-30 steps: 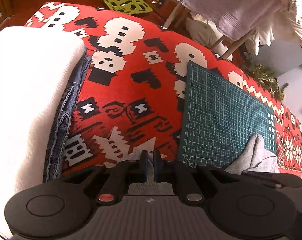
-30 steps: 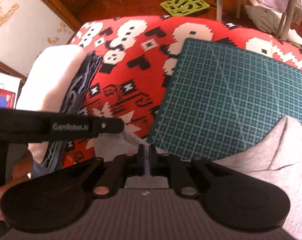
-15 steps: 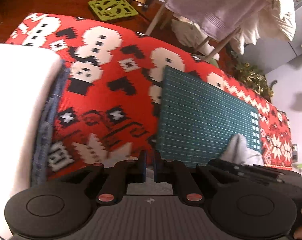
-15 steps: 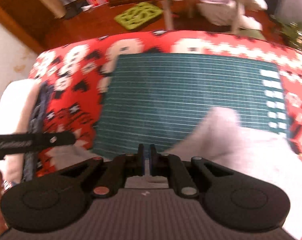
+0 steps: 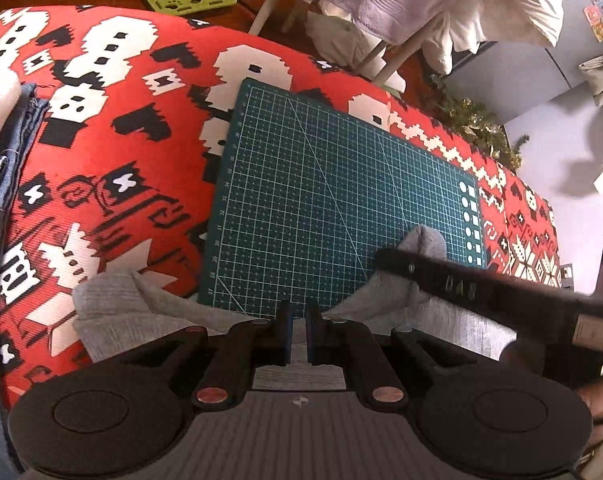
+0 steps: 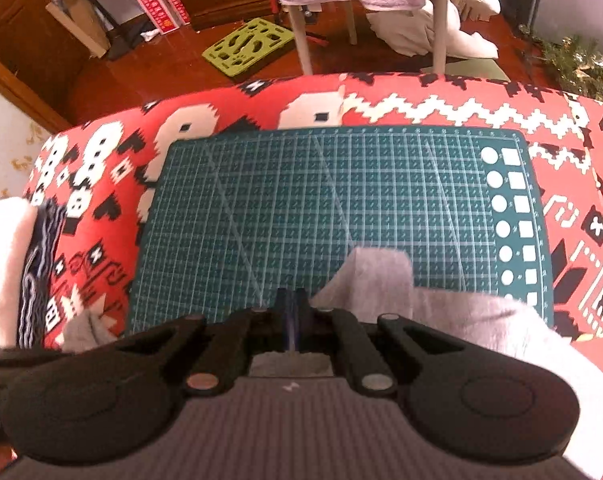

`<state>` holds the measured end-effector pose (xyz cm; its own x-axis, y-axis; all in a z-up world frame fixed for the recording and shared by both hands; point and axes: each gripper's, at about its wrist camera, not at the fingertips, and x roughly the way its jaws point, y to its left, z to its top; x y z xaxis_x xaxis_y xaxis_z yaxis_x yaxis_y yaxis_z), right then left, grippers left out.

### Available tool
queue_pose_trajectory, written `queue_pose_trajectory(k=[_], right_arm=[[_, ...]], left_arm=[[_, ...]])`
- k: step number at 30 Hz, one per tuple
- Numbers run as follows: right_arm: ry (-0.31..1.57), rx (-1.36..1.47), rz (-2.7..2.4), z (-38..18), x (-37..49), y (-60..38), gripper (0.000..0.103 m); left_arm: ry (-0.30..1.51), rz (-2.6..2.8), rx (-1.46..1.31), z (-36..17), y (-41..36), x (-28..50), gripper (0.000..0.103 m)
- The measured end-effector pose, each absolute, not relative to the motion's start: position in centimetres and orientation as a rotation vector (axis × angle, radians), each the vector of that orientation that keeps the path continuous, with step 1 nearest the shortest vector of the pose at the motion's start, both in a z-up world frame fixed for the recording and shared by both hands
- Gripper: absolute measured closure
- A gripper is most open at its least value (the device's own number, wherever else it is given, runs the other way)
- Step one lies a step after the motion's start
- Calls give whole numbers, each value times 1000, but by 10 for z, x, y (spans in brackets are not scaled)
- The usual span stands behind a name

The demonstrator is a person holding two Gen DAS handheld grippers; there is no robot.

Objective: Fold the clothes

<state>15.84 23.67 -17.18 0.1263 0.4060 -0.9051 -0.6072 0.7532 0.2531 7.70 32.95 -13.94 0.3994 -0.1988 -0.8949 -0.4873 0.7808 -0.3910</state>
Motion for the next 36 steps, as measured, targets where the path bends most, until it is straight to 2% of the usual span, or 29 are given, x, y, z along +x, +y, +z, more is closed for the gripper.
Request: queue_pose_trajectory(k=[7, 8, 11, 14, 19, 28, 36], right_arm=[[1250, -202, 743, -166, 161, 232, 99], [1249, -200, 743, -169, 162, 232, 102], [1242, -178, 747, -172, 168, 232, 103], [1228, -174, 724, -167, 175, 233, 99], [1199, -162, 715, -148, 180, 220, 99], [1214, -169, 703, -168, 198, 215, 100], [1225, -115, 708, -160, 204, 200, 98]], left_arm=[[1181, 201, -677, -137, 325, 80, 97], [1180, 202, -673, -138, 325, 80, 97], [1178, 215, -673, -141, 325, 80, 97], [1179, 215, -689, -140, 324, 80, 97], [1181, 190, -685, -135, 318, 84, 97], [1191, 199, -687, -137, 305, 90, 97], [1200, 196, -658, -133, 292, 94, 97]])
